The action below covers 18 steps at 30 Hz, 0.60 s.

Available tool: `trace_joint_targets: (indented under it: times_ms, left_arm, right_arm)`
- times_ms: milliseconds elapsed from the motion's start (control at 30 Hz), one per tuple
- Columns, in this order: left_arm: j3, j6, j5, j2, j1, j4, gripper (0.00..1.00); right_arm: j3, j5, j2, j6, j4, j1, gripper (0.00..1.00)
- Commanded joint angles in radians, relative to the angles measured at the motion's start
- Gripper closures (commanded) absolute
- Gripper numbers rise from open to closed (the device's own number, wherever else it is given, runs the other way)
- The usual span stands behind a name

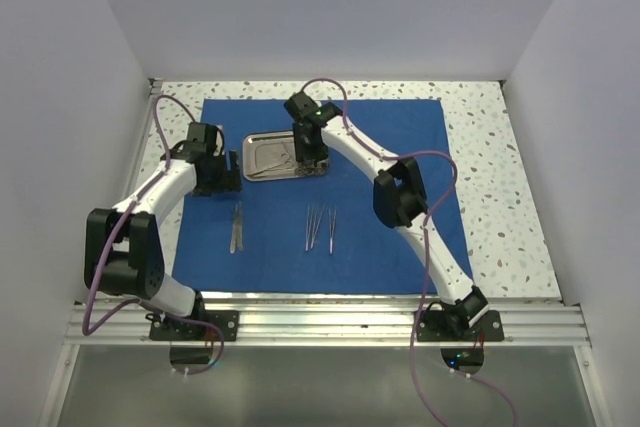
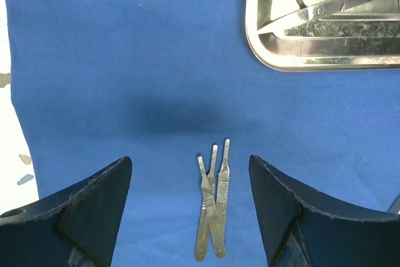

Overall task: Open and lay out the surgical kit
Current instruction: Pick up the medical item from the container.

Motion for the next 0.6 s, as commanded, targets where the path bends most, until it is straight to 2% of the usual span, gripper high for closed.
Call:
trace_joint_targets:
  times_ms: [0,33,167,233,267,300,433,567]
  left_arm:
    - [-0.005,-0.003,0.024,-0.039,0.014,0.05,0.21]
    - [-0.011,-0.001,0.024,-0.04,0.014,0.051,0.21]
    - [-0.018,0.0,0.024,-0.044,0.014,0.056,0.21]
    - [-0.018,0.002,0.024,-0.044,0.014,0.054,0.21]
    - [-0.018,0.002,0.024,-0.044,0.014,0.054,0.21]
    - [-0.019,0.002,0.024,-0.044,0.014,0.054,0.21]
    - [-0.025,0.003,0.02,-0.037,0.014,0.056,0.21]
    - [-0.025,0.003,0.02,-0.027,0.015,0.059,0.21]
  right_arm:
    - [-0.005,-0.014,0.076,0.036,-0.116,0.014,0.58]
    - [0.009,-0.015,0.087,0.045,-0.125,0.012,0.6]
    - [-0.001,-0.028,0.112,0.062,-0.147,0.011,0.79]
    - [0.002,-0.028,0.131,0.067,-0.151,0.005,0.86]
    - [0.006,-0.026,0.139,0.071,-0.16,0.003,0.95]
    - [0.009,-0.029,0.145,0.073,-0.163,-0.002,0.98]
    - [0.049,-0.046,0.164,0.072,-0.16,-0.018,1.0]
    - [0.017,-0.133,0.062,0.062,-0.012,-0.04,1.0]
